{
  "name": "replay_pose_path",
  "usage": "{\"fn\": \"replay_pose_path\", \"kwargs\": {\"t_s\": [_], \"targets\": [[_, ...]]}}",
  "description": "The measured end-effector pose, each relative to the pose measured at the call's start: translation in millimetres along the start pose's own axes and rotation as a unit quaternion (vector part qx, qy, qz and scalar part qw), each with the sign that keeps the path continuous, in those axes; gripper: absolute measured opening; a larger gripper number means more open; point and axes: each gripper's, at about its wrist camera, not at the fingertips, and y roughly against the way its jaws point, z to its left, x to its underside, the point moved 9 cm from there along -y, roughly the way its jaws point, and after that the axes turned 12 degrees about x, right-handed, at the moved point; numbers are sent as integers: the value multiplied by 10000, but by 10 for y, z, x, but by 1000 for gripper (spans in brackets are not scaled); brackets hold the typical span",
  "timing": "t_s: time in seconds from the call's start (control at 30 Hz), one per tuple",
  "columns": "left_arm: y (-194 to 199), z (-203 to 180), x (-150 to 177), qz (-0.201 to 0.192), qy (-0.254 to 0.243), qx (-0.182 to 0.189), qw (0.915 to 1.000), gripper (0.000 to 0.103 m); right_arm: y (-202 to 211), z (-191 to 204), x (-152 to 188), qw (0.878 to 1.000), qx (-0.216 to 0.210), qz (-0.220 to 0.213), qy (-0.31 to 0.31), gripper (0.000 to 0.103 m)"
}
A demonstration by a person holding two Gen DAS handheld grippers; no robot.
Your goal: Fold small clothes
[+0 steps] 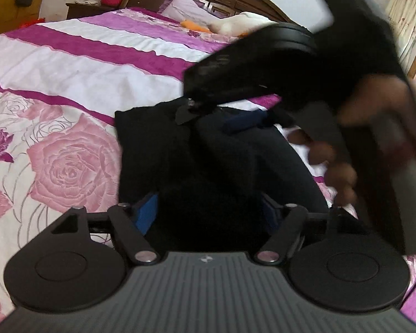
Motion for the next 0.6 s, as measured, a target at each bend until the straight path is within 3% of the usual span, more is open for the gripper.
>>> {"fn": "replay_pose_path", "kwargs": {"t_s": [0.1,0.17,0.2,0.23,0.3,0.33,0.43,0.6], "targets": [[1,-3,-11,-109,-79,120,9998,76,-171,74,-75,9989,283,185,327,58],[6,11,-27,-195,-90,126,9997,68,-297,93,-105,9978,425,315,393,58],[6,24,-35,-226,-61,142,9996,60,-356,99,-102,9974,485,333,406,58],[4,37,-42,-258,8,213,9994,45,-401,99,-95,9972,533,315,420,58],[1,46,-54,-270,149,415,9987,22,-465,82,-58,9962,667,224,510,34],[10,40,-61,-296,129,425,9986,18,-474,75,-39,9966,627,149,522,18],[75,-25,-83,-439,-81,441,9980,13,-367,11,-67,9987,433,-116,249,13],[272,-81,-159,-693,-132,471,9964,12,119,-11,-280,9966,-17,-818,-135,11]]}}
